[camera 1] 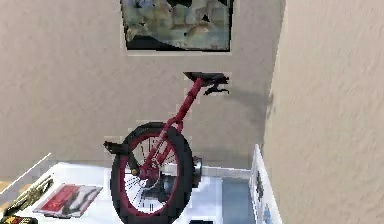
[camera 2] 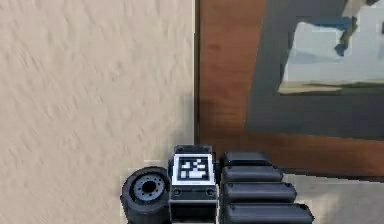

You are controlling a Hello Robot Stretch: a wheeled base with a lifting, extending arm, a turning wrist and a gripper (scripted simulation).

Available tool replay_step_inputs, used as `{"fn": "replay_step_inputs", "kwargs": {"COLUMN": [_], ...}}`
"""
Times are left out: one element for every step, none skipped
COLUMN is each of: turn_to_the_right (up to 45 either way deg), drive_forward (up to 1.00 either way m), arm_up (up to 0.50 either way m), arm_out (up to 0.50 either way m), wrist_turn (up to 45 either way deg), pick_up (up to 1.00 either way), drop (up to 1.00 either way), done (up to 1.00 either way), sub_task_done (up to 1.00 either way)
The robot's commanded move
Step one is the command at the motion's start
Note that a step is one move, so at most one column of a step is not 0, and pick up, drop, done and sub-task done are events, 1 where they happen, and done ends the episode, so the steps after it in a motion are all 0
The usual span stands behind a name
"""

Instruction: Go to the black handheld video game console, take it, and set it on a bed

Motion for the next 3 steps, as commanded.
{"fn": "replay_step_inputs", "kwargs": {"turn_to_the_right": [12.0,0.0,-45.0], "drive_forward": [0.0,0.15,0.0], "arm_up": [0.0,0.0,0.0], "arm_out": [0.0,0.0,0.0], "wrist_turn": [0.0,0.0,0.0], "pick_up": [0.0,0.0,0.0], "drop": [0.0,0.0,0.0], "done": [0.0,0.0,0.0], "sub_task_done": [0.0,0.0,0.0]}}
